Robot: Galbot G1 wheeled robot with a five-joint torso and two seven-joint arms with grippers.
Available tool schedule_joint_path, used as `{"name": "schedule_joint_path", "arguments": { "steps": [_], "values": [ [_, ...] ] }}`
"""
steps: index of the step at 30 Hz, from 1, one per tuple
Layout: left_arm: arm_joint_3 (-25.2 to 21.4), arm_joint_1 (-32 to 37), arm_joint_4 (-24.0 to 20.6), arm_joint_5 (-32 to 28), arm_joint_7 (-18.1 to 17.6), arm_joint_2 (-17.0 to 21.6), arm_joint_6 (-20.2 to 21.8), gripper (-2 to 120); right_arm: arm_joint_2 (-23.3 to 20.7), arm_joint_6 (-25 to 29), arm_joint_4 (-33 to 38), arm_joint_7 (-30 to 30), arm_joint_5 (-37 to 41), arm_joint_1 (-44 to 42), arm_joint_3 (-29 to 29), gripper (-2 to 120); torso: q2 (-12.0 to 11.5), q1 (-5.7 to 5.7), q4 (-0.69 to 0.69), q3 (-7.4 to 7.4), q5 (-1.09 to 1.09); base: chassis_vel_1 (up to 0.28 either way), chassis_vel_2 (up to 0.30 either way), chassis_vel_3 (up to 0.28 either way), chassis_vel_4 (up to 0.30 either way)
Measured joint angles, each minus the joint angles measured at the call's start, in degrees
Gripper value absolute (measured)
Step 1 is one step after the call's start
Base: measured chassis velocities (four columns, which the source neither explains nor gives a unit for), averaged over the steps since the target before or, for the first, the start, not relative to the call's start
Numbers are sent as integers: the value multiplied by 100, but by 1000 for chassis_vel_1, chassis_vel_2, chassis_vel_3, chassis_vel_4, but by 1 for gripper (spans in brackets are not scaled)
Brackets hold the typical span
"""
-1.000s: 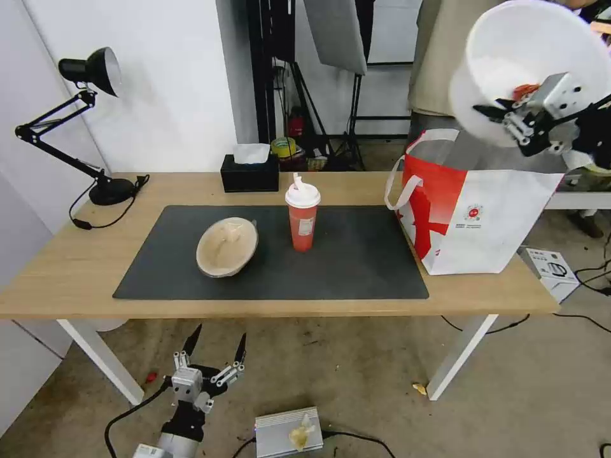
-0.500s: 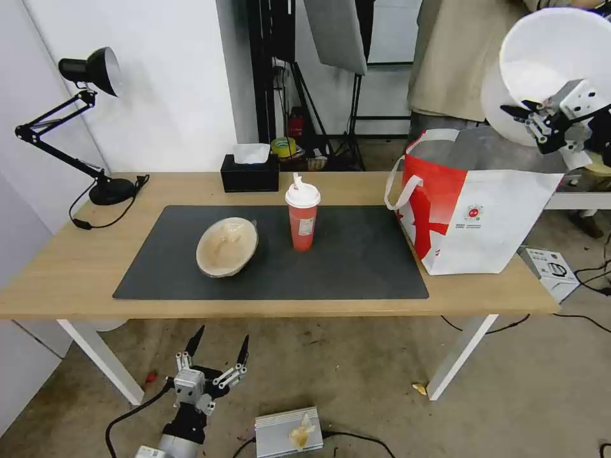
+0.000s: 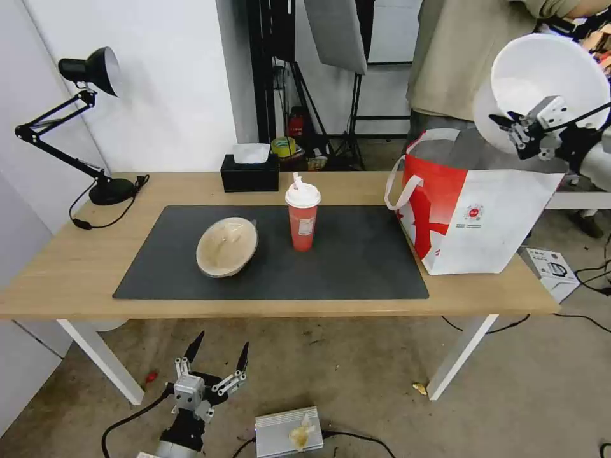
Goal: Pick up the trash from the table and place it into the takeout bag.
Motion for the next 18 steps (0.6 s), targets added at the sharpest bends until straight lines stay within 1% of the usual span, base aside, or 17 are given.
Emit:
{"name": "schedule_joint_path", "arguments": {
  "steps": [3,6,18],
  "values": [
    [-4,4,41,47,0,-68,0,100,140,59,-212,-39,-92,262,-262,0,0,0,0,0,0,0,0,0,0],
    [-5,-5,86,70,0,-108,0,100,195,106,-303,-62,-141,344,-357,0,0,0,-1,0,0,0,0,0,0],
    [26,-86,217,174,-1,-267,0,100,351,164,-392,-95,-233,308,-421,0,1,0,-1,-1,0,0,0,0,0]
  ]
}}
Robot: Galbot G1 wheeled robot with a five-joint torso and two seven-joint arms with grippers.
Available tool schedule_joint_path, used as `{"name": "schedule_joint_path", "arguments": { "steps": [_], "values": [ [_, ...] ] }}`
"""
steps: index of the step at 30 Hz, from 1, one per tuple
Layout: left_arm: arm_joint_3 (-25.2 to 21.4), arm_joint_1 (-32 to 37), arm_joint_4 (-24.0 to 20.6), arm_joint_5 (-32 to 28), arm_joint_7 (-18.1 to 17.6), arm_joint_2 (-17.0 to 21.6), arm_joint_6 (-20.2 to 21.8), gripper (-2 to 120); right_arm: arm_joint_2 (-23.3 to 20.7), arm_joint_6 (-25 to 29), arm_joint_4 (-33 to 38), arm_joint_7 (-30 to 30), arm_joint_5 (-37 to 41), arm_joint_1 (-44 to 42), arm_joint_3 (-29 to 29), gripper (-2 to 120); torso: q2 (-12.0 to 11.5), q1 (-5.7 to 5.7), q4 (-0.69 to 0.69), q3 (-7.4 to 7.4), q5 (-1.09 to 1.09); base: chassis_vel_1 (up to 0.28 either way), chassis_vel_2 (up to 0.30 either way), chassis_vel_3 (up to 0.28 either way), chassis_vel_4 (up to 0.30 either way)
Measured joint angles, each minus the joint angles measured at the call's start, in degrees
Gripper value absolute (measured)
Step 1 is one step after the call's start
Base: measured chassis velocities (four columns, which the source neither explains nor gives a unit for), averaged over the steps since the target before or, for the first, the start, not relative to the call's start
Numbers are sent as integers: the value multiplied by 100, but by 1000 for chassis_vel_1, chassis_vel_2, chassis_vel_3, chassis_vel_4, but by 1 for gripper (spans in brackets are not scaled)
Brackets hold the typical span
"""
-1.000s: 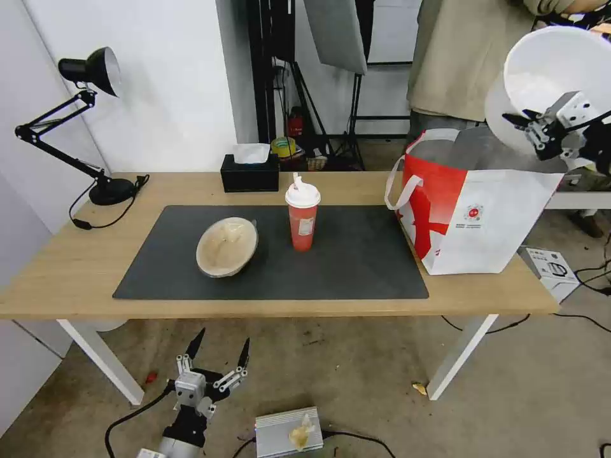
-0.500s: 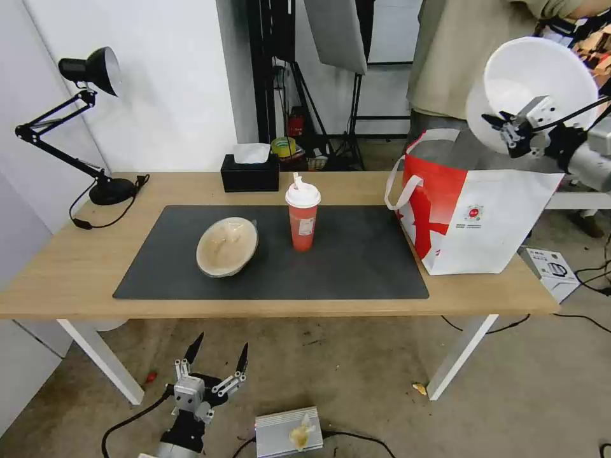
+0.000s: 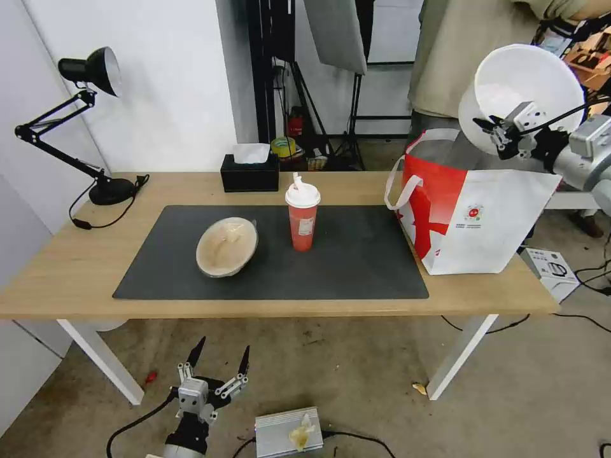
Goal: Pick up the trash from the table and place it into the takeout bag.
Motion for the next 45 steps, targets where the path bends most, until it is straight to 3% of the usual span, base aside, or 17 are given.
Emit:
{"name": "schedule_joint_path", "arguments": {
  "steps": [45],
  "values": [
    [-32,38,120,13,58,-29,-32,100,348,70,-382,67,-318,-293,-14,0,0,0,0,0,0,0,0,0,0]
  ]
}}
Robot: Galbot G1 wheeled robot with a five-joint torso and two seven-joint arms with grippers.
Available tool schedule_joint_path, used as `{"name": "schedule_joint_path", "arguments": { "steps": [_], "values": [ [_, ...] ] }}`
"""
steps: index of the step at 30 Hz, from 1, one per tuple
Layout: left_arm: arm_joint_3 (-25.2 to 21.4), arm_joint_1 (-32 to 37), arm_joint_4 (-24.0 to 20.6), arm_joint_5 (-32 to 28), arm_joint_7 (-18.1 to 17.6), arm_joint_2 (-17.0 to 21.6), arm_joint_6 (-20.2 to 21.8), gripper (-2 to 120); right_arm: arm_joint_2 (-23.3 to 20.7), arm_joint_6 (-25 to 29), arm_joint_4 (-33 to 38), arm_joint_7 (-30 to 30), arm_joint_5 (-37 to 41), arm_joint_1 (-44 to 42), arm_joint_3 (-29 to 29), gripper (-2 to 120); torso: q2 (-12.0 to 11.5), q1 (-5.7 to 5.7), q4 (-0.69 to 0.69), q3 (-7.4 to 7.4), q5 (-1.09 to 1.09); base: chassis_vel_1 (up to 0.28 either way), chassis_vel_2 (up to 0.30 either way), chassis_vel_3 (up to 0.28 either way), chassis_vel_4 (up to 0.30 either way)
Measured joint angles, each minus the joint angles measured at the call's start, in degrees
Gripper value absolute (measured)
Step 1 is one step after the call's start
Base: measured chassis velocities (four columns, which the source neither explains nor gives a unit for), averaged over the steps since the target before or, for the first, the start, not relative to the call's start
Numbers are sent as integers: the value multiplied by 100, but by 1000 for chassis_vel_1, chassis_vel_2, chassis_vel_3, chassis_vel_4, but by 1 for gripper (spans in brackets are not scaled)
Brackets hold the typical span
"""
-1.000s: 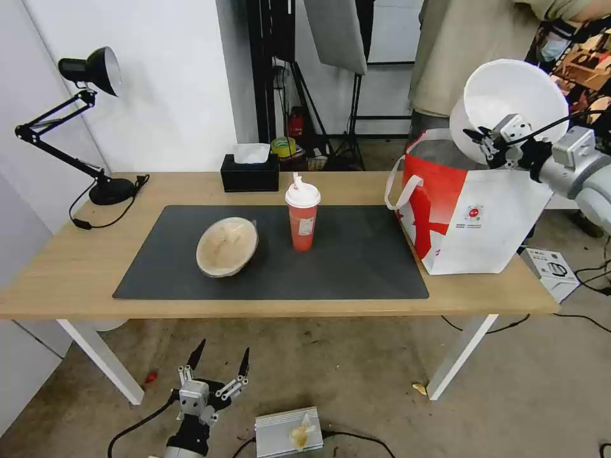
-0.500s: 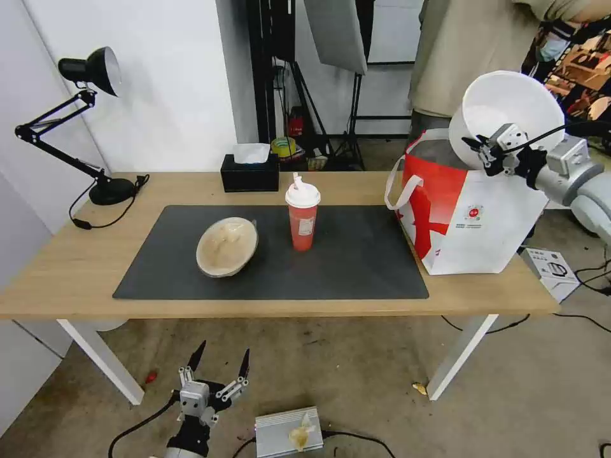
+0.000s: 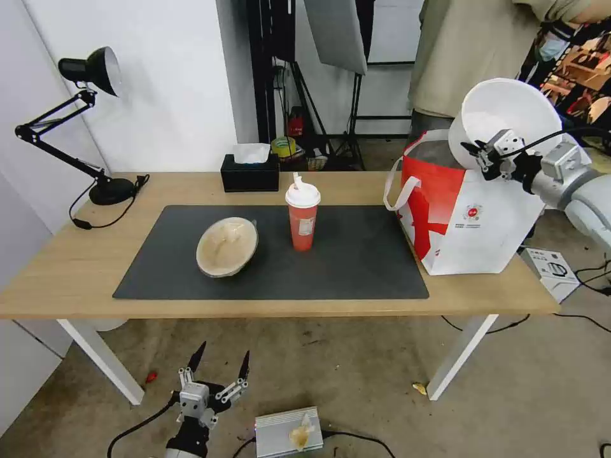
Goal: Pick up the trash from the table and place it into the takeout bag.
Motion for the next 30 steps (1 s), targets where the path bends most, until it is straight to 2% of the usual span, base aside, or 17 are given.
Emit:
{"name": "schedule_joint_path", "arguments": {
  "steps": [21,23,26,30],
  "values": [
    [16,-52,97,13,11,-29,5,100,135,45,-148,-13,-111,24,-77,0,0,0,0,0,0,0,0,0,0],
    [14,-52,99,13,12,-31,5,100,138,45,-149,-12,-115,23,-77,3,0,0,0,0,0,0,0,0,0],
    [12,-55,101,14,14,-39,5,100,140,42,-147,2,-117,23,-77,17,0,0,0,0,0,0,0,0,0],
    [12,-55,101,16,20,-50,5,100,131,36,-139,12,-116,22,-77,28,0,0,0,0,0,0,0,0,0]
  ]
}}
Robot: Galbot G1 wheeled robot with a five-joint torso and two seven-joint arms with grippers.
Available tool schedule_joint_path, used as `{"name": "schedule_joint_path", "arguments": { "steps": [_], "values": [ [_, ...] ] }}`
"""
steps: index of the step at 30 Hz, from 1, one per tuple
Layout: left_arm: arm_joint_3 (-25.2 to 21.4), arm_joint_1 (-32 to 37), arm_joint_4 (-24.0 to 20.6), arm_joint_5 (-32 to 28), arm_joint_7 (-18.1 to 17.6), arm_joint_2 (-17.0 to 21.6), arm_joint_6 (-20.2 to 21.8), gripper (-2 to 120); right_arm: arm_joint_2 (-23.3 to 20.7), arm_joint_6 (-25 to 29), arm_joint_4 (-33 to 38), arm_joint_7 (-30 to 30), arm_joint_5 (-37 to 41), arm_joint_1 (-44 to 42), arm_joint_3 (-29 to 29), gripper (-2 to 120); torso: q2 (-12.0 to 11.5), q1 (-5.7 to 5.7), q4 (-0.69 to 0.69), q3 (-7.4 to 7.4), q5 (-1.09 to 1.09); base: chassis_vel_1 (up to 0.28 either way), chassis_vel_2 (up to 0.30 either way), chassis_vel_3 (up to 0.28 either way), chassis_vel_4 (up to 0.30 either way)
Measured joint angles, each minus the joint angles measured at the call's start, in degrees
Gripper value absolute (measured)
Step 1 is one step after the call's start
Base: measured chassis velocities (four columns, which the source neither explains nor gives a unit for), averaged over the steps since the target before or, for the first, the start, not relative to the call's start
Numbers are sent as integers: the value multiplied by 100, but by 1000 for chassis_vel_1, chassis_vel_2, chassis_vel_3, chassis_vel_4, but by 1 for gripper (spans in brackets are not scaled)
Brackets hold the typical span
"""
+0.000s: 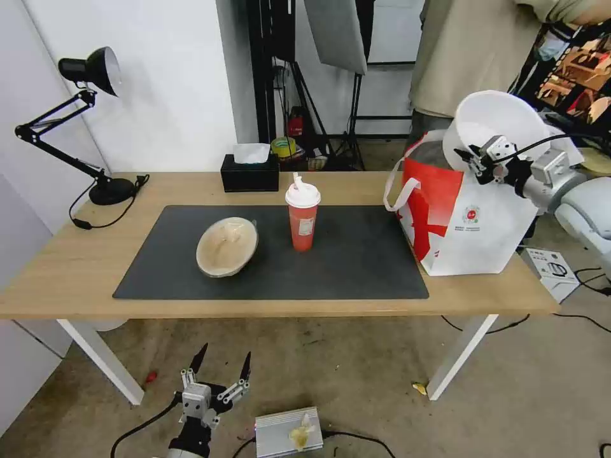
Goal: Pick up the trash from the table and place it into the takeout bag.
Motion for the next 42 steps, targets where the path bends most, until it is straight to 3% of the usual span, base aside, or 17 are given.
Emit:
{"name": "schedule_joint_path", "arguments": {
  "steps": [1,18,42],
  "values": [
    [0,2,0,3,5,-7,0,100,-6,-2,0,5,1,0,4,36,0,0,0,0,0,0,0,0,0],
    [-16,33,-47,20,27,-50,-1,100,-39,-12,32,23,20,-31,48,96,0,0,0,0,0,0,0,0,0],
    [-25,63,-103,31,28,-47,-5,100,-169,-14,279,137,143,-238,288,100,0,0,0,0,0,0,0,0,0]
  ]
}}
